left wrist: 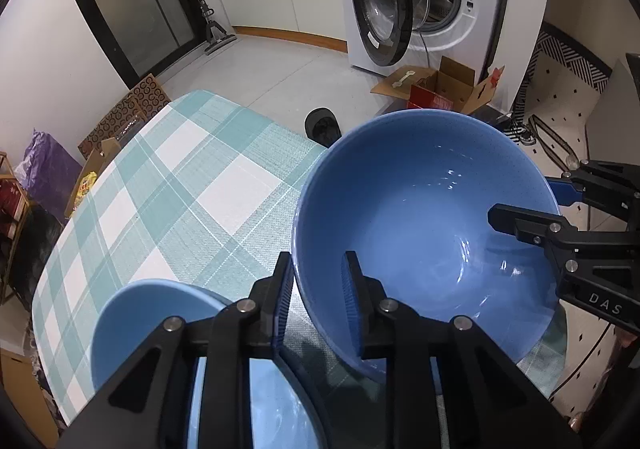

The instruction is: Organize plates and bowls

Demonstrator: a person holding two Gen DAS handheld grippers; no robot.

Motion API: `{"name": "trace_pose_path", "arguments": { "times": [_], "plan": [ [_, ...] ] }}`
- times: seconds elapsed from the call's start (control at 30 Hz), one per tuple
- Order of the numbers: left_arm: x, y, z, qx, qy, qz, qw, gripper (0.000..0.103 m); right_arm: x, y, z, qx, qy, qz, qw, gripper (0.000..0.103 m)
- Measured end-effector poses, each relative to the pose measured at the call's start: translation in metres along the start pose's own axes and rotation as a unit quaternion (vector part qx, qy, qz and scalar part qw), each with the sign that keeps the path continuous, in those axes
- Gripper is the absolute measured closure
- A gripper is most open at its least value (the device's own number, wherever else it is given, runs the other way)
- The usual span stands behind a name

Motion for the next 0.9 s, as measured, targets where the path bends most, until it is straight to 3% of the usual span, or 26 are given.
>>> {"name": "trace_pose_path", "arguments": {
  "times": [0.2, 0.9],
  "plan": [
    [0.002, 0.002, 0.003, -0.005, 0.005, 0.005, 1.0000, 0.081, 0.003, 0.005, 0.006, -0.005, -0.010, 0.011, 1.000, 0.077],
    [0.008, 0.024, 0.004, -0.015, 0.014, 0.039, 0.9990, 0.081, 0.006, 0.032, 0.010, -0.011, -0.021, 0.047, 0.999, 0.077]
  ]
}}
Point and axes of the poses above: each gripper's, at about its wrist camera, not at the fingertips, and y roughly against the way its jaws point, z to its right, x to its top, the point moved 9 cm from there along -y, roughly the way its jaws point, and after that the axes turned 11 degrees about -z, right-handed, at the moved point
